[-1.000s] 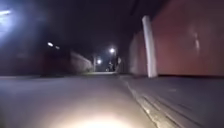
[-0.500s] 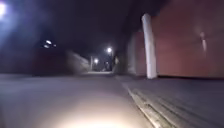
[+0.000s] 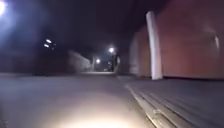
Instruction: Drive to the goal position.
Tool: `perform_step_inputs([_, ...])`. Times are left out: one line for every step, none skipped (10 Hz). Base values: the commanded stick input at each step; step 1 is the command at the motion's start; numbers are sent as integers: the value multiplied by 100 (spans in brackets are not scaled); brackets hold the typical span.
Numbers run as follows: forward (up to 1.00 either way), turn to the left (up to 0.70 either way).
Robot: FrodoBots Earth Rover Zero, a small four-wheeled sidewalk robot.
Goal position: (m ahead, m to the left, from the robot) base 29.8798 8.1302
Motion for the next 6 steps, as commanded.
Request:
perform_step_inputs([70,-29])
perform_step_inputs([70,0])
perform_step_inputs([70,0])
perform_step_inputs([70,0])
perform_step_inputs([70,0])
perform_step_inputs([70,0])
